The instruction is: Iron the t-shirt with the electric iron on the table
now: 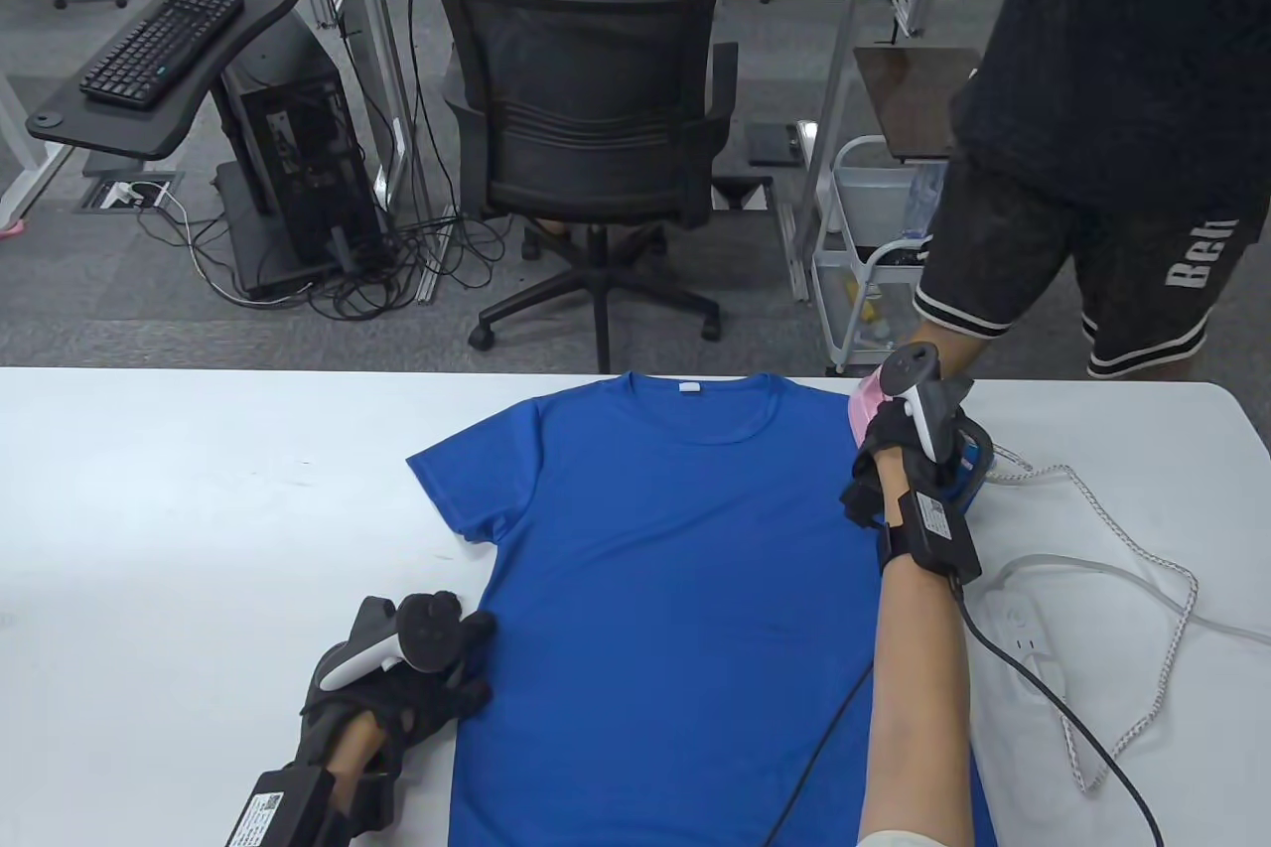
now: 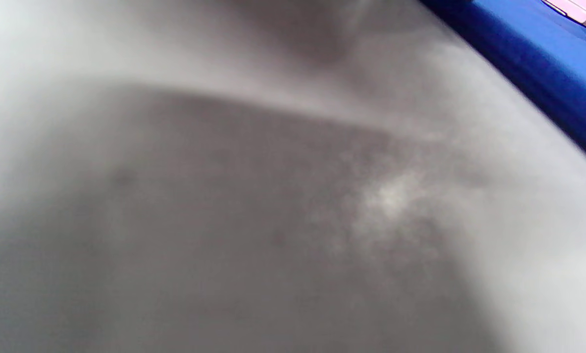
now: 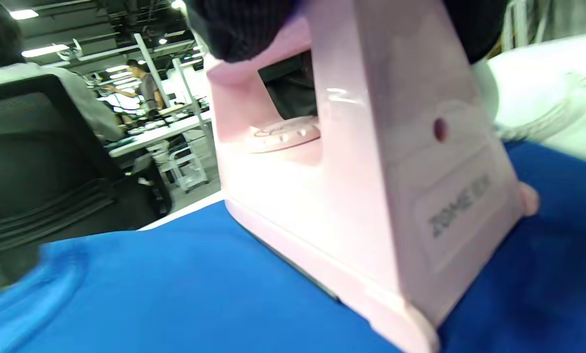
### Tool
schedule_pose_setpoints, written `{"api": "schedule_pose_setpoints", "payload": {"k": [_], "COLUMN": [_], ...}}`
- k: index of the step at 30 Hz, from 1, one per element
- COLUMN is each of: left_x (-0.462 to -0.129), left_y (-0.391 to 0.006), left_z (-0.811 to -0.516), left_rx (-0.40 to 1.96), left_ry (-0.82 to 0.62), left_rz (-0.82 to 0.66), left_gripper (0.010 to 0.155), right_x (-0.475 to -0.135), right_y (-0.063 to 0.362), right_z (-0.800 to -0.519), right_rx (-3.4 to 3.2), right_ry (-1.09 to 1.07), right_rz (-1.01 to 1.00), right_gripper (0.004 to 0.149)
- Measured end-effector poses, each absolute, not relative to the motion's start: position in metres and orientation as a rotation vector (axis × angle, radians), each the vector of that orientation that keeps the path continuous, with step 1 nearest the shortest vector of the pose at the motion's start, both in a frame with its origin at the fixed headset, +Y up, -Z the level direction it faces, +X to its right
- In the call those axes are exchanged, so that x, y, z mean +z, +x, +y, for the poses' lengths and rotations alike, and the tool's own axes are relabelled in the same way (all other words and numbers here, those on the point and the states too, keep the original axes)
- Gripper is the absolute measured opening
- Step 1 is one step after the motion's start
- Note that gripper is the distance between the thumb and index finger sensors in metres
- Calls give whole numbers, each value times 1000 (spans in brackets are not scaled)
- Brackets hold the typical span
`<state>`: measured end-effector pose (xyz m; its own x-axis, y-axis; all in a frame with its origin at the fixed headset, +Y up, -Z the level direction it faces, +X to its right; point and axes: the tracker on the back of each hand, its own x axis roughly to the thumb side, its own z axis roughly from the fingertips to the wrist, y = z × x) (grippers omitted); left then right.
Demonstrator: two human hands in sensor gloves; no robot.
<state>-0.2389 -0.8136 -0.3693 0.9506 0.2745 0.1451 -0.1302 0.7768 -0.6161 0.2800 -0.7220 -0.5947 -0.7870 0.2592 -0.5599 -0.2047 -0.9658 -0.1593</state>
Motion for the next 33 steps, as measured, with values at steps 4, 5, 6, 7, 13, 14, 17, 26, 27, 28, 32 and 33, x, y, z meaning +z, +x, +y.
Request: {"api": "schedule_pose_setpoints", "payload": {"k": [4,5,6,7,13,14,17,26,27,28,32,33], "left_x": [-369,-369,-369,-369,-369,-369,-370,-370,-370,-370,-370,-370], "left_y": [-239,-239,-239,-239,-239,-239,-239,-241,-242,-243,-244,-244], "left_z": [-814,-814,-814,-814,-814,-813,-813,-812,-811,-811,-809,-809], "left_rx": [222,222,221,221,222,221,223,216,214,212,196,193], "left_ry": [-647,-647,-647,-647,-645,-645,-645,-636,-629,-618,-610,-609], "left_rz": [-232,-232,-232,-232,-231,-231,-230,-241,-242,-244,-248,-248], "left_gripper": [76,75,75,75,75,75,76,75,75,75,75,75], "right_x": [-594,-594,-594,-594,-595,-595,-596,-571,-568,-562,-544,-540], "right_y": [296,299,302,305,318,320,326,315,314,311,291,285], "right_z": [-721,-721,-721,-721,-719,-719,-719,-697,-694,-688,-683,-685], "right_rx": [2727,2706,2677,2644,2714,2728,2778,3021,2975,2909,2879,2903], "right_ry": [-873,-856,-832,-817,-884,-900,-920,-838,-793,-721,-453,-420], "right_rz": [-89,-57,-13,12,4,-1,-11,-139,-140,-130,-66,-54], "right_gripper": [61,61,62,62,64,64,64,65,65,65,65,65]}}
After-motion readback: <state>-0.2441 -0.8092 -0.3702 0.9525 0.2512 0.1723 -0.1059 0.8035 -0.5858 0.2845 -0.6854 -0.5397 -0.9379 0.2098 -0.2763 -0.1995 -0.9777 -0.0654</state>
